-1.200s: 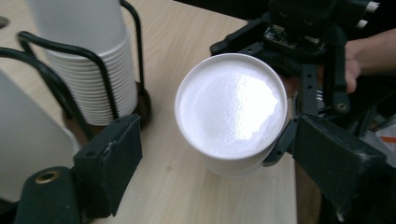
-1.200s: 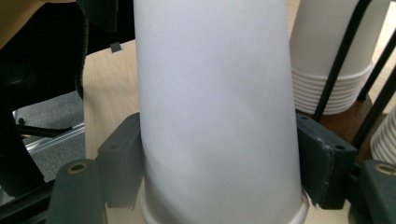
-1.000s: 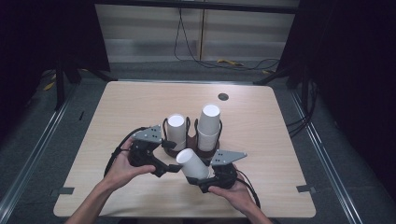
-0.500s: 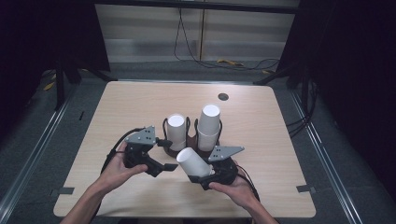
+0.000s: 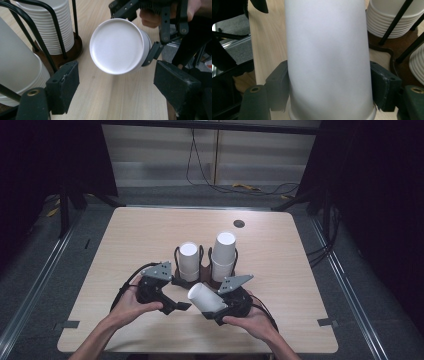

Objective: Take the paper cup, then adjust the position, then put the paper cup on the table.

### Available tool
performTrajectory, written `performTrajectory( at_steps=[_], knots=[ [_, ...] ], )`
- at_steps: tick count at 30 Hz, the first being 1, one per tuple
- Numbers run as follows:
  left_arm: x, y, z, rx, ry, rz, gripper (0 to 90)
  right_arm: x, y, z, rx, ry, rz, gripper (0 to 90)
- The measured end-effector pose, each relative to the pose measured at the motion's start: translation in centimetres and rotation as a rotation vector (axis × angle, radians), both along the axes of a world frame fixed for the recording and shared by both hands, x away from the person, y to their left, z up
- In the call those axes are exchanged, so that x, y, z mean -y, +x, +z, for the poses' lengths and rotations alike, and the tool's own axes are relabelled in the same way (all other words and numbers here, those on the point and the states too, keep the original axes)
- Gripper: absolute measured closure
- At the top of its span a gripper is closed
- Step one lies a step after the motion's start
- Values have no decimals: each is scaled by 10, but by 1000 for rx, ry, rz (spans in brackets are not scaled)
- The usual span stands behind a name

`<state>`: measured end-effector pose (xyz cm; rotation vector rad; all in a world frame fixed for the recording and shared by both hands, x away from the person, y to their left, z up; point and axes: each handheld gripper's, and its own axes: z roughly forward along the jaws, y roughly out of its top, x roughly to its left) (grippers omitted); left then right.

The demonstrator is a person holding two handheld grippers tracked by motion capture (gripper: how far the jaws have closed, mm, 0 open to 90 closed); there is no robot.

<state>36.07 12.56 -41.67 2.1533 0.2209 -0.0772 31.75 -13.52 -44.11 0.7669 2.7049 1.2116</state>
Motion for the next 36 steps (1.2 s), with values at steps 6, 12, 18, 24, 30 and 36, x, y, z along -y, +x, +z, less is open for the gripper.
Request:
performTrajectory(
  at_steps=[6,12,18,24,30,36],
  knots=[
    [0,-2,2,16,7,-15,208,-3,4,0,-16,-46,32,283],
    [4,-5,2,32,48,-2,199,-8,5,1,-10,-113,79,284],
    [6,-5,1,28,62,0,199,-9,7,5,-24,-154,98,284],
    [8,-2,-1,-11,85,-4,200,-12,9,3,-34,-184,109,286],
    [10,0,-3,-28,114,-23,202,-15,9,6,-30,-216,133,286],
    [15,-3,-3,-19,125,-40,207,-18,7,7,-28,-239,151,287]
  ],
)
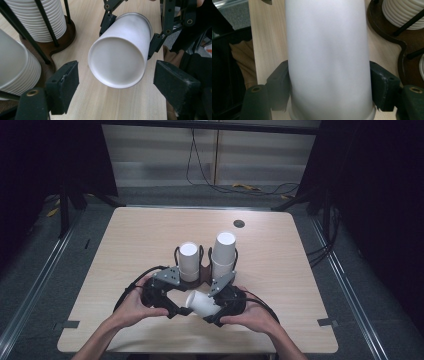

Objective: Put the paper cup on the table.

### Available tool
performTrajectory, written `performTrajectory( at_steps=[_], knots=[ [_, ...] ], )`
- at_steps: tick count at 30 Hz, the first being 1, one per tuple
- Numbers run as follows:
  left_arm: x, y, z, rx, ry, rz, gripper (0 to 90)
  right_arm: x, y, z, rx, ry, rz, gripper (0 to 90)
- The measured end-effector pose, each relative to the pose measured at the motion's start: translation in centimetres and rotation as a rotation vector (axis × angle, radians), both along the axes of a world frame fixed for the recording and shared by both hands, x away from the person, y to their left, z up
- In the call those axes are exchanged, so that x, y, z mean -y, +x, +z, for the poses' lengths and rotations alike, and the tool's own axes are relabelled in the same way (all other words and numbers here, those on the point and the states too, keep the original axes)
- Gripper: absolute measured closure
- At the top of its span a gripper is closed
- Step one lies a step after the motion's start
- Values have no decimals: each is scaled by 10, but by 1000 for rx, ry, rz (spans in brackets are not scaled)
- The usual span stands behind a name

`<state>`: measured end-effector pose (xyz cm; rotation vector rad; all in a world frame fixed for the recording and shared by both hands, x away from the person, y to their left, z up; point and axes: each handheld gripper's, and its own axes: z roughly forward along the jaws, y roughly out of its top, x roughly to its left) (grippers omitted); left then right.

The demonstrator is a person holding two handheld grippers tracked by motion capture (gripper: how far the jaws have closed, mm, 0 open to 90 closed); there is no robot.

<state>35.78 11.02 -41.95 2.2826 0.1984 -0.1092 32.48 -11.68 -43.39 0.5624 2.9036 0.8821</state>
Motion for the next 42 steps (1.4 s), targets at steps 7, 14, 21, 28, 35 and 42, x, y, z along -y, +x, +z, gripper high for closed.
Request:
performTrajectory(
  at_steps=[7,14,21,28,35,42],
  knots=[
    [10,1,-3,-4,43,-30,247,-3,1,-1,1,-19,18,287],
    [14,0,-3,6,89,-49,249,-4,-1,-2,-3,-34,32,289],
    [16,-1,-7,6,133,-74,254,-10,-3,-2,7,-76,50,290],
    [18,-3,-7,-6,155,-86,274,-13,-6,-3,8,-95,68,291],
    [20,-5,-10,0,136,-102,312,-15,-7,-3,10,-98,69,293],
    [23,-5,-14,-13,133,-115,289,-17,-7,-4,9,-94,84,294]
  ],
)
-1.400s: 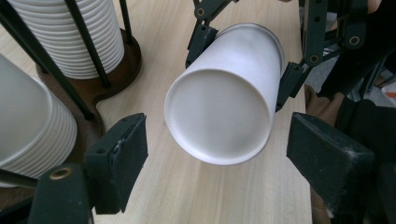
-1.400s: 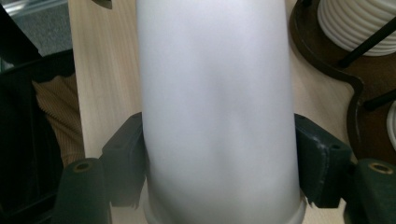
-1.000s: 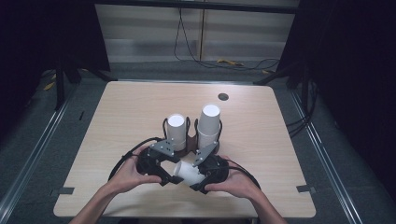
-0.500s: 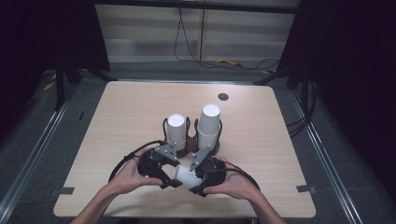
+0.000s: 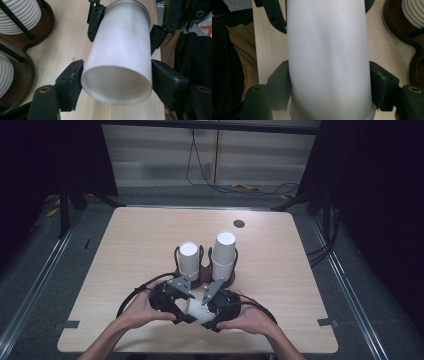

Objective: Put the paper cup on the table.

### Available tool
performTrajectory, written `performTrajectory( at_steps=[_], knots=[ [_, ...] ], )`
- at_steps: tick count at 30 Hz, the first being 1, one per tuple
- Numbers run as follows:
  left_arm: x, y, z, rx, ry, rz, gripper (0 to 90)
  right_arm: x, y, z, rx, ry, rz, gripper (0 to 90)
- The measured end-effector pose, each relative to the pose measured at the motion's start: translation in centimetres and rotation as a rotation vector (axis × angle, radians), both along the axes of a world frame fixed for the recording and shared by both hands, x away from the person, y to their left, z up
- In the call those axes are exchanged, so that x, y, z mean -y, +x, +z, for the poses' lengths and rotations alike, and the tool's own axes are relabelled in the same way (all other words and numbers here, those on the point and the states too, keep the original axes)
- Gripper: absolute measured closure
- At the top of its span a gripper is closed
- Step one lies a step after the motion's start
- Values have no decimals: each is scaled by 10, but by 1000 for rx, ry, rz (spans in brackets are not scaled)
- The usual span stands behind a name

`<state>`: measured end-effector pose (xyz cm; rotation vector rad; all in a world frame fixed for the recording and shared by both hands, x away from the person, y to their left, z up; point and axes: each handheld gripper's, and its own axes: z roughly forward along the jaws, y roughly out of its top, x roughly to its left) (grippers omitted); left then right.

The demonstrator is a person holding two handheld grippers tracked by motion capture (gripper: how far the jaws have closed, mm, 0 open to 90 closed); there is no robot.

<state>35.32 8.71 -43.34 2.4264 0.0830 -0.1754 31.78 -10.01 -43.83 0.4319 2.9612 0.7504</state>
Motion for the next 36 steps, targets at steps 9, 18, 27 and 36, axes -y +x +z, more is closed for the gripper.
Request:
performTrajectory(
  at_steps=[9,18,27,36],
  knots=[
    [0,-2,-1,-5,-11,-5,302,-3,-1,1,2,14,11,294],
    [-2,-2,0,-17,-33,0,327,-1,1,-2,-6,37,7,255],
    [-8,-2,3,-1,-48,5,338,3,3,0,16,94,-26,164],
    [-12,1,3,-5,-62,25,336,16,6,2,-5,153,-76,142]
  ],
)
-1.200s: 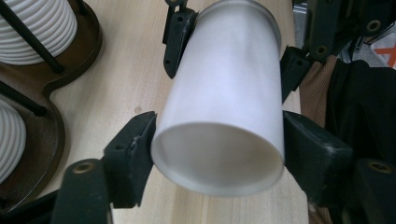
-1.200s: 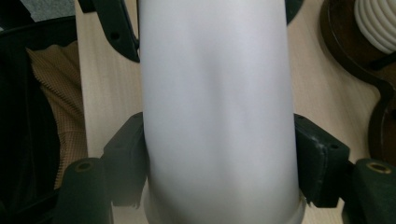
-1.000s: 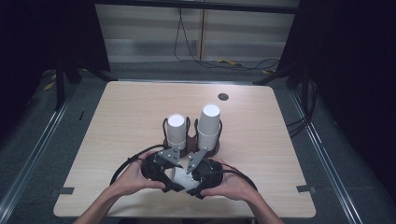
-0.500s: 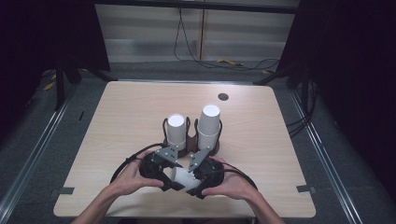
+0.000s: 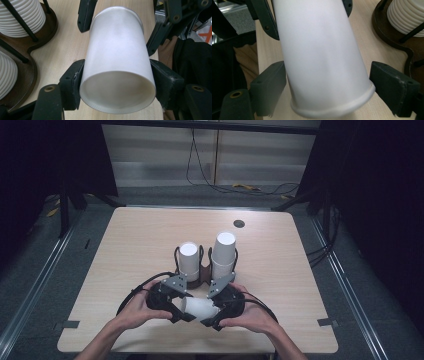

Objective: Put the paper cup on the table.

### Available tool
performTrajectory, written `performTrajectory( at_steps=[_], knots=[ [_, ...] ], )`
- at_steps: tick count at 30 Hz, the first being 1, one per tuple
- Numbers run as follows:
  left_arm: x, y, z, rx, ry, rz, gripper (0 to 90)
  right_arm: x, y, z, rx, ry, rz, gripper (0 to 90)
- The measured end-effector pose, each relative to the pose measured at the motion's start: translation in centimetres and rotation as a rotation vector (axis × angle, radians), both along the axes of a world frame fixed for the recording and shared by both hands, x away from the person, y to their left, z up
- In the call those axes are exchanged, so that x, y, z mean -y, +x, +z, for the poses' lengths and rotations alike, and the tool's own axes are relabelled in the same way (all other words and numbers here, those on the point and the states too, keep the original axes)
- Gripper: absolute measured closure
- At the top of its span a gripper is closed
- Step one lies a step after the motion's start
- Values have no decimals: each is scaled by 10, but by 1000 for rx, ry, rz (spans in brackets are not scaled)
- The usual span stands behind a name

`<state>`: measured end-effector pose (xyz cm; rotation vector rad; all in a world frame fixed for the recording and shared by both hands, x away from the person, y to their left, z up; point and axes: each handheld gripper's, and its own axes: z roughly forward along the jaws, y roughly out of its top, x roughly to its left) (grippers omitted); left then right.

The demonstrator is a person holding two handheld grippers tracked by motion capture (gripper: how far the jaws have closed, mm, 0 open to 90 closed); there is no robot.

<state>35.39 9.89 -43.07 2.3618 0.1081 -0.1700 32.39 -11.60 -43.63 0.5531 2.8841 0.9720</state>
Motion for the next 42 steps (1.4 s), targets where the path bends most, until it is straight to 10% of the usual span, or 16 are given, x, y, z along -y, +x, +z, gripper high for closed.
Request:
performTrajectory(
  at_steps=[24,42],
  knots=[
    [-23,-1,2,16,-39,55,333,30,-5,3,13,127,-102,140],
    [-36,-1,-6,41,-205,114,332,38,-11,-11,50,290,-129,137]
  ],
)
